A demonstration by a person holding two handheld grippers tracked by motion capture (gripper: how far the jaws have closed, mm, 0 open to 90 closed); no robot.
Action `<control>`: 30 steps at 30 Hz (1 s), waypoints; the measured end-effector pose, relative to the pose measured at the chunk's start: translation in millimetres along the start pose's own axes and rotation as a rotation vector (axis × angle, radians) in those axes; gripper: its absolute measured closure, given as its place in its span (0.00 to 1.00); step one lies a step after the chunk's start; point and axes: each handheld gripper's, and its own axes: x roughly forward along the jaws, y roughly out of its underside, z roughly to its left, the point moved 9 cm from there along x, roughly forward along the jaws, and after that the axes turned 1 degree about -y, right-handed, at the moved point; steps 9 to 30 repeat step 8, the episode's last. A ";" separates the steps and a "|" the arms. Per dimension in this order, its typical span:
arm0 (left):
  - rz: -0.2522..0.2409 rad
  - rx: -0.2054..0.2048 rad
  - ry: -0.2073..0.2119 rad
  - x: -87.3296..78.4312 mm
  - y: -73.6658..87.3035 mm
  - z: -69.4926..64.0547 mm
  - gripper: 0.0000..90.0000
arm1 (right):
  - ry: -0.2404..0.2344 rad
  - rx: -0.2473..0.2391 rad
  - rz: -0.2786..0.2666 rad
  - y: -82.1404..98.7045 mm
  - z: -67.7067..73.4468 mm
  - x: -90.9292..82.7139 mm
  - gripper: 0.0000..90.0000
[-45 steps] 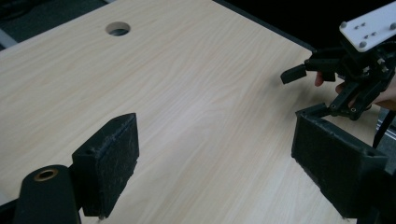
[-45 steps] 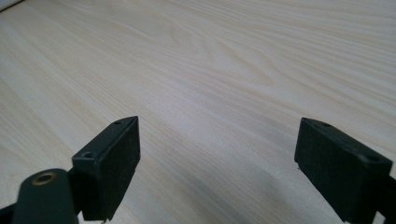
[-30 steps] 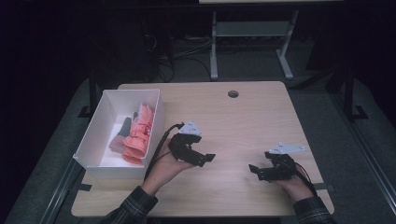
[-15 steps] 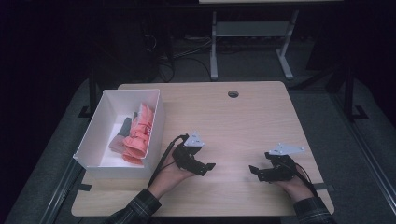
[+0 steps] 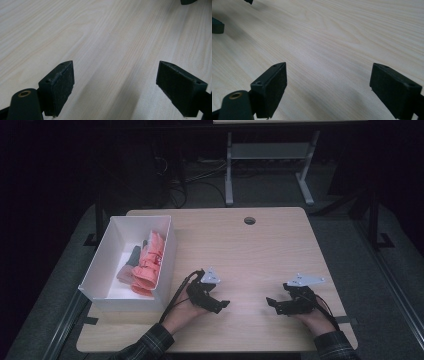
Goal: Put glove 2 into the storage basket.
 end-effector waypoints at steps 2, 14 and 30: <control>0.007 0.007 0.004 1.1 1.5 -0.7 0.16 | 0.000 -0.001 0.000 0.0 0.0 0.0 0.15; 0.015 0.010 0.005 3.4 2.5 -2.5 0.16 | -0.001 -0.003 -0.001 0.1 -0.3 -0.1 0.15; 0.015 0.010 0.005 3.4 2.5 -2.5 0.16 | -0.001 -0.003 -0.001 0.1 -0.3 -0.1 0.15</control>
